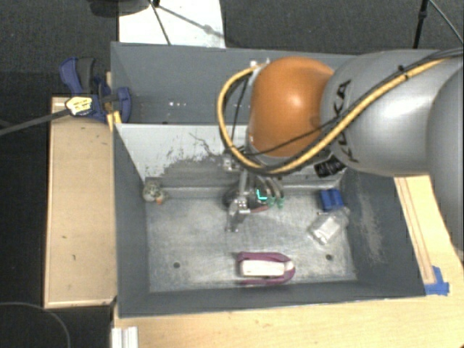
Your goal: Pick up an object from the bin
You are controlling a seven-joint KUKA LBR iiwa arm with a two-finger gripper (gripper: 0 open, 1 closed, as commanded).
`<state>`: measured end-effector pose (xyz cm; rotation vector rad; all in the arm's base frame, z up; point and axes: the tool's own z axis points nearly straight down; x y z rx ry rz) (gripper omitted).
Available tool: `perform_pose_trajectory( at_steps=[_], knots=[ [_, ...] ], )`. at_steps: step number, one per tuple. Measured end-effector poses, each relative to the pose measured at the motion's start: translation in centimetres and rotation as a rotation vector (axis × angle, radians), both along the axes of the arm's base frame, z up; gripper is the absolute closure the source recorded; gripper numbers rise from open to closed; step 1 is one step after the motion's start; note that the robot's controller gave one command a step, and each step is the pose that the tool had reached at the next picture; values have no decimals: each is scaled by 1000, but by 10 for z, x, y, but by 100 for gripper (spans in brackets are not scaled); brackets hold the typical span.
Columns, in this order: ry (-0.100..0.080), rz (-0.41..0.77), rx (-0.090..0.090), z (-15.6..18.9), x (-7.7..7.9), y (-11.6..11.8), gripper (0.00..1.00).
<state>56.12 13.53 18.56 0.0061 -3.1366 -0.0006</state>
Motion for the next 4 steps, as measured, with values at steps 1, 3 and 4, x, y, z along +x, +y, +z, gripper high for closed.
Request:
perform_pose_trajectory(
  at_steps=[1, 3, 4],
  knots=[
    [-7, -33, 0, -111, 4, -70, 0],
    [-7, -25, 0, -113, 15, -135, 100],
    [-14, -65, 0, 36, 5, -145, 100]
  ],
)
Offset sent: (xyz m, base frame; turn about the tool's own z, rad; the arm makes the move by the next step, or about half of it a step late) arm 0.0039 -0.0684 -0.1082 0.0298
